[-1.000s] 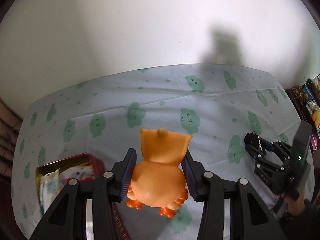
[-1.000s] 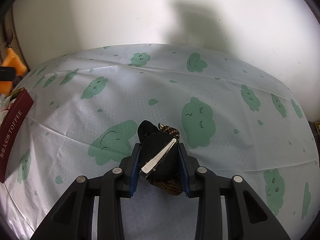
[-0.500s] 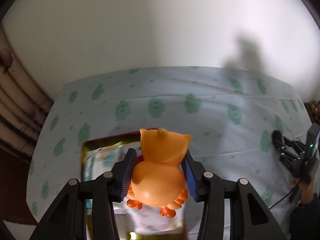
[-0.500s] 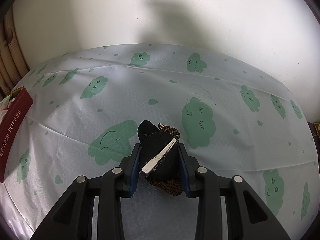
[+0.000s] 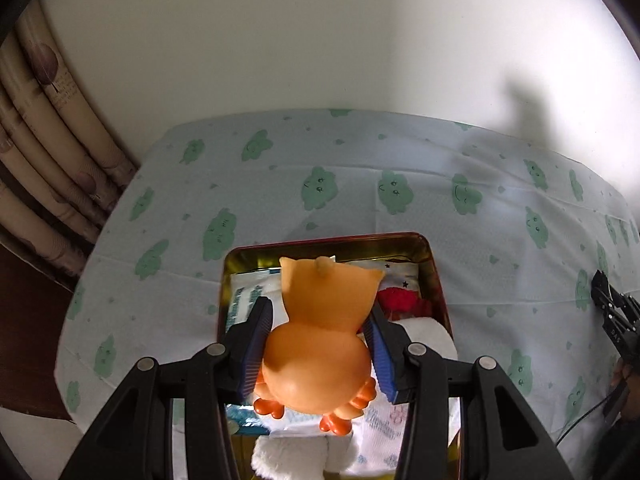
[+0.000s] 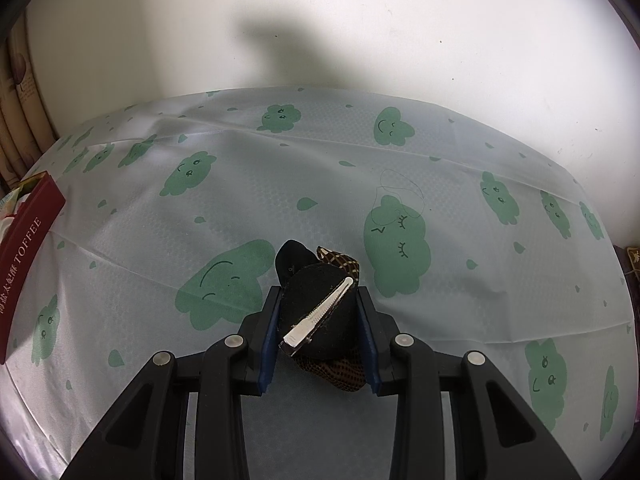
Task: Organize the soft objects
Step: 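Carry the orange toy into the tin and release it with the left gripper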
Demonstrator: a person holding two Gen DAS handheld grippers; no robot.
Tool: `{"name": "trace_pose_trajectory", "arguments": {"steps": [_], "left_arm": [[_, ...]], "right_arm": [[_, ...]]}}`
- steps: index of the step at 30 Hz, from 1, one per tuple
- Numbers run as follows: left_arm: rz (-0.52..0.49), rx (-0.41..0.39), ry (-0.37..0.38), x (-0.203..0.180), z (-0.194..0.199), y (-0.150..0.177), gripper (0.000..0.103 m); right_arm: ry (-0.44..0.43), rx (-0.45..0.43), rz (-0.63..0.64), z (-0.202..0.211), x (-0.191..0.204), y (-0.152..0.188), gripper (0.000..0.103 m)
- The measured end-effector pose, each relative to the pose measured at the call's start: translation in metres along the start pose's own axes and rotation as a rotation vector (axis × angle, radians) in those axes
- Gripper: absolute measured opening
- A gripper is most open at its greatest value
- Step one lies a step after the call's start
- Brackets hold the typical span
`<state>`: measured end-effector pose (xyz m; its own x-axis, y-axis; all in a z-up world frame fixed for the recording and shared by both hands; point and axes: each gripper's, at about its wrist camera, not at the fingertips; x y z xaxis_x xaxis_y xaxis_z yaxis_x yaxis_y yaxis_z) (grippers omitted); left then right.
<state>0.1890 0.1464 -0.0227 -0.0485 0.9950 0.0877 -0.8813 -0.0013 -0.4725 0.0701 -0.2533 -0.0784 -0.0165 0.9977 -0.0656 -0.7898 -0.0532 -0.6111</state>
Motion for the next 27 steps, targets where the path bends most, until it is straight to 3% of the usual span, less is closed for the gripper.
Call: {"name": "trace_pose_trajectory", "arguments": {"steps": [13, 17, 27], "left_arm": [[-0.067, 0.032, 0.030, -0.027, -0.037, -0.007, 0.049], [-0.089, 0.031, 0.005, -0.033, -0.048, -0.003, 0.050], [-0.072, -0.051, -0.028, -0.033, -0.038, -0.002, 0.055]], "right_arm": [[-0.001, 0.000, -0.001, 0.000, 0.001, 0.000, 0.032], [0.000, 0.000, 0.000, 0.000, 0.000, 0.000, 0.032], [0.003, 0.001, 0.002, 0.000, 0.000, 0.000, 0.032]]}}
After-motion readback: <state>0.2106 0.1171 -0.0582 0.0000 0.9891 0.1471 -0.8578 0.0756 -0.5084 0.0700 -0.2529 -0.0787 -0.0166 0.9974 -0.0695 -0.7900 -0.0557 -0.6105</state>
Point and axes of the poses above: each gripper's, at about its wrist camera, not at the fingertips, and z roughly against the way its jaws point, x to its left, y to its underside, and after that the axes turned 2 degrees about z, right-handed
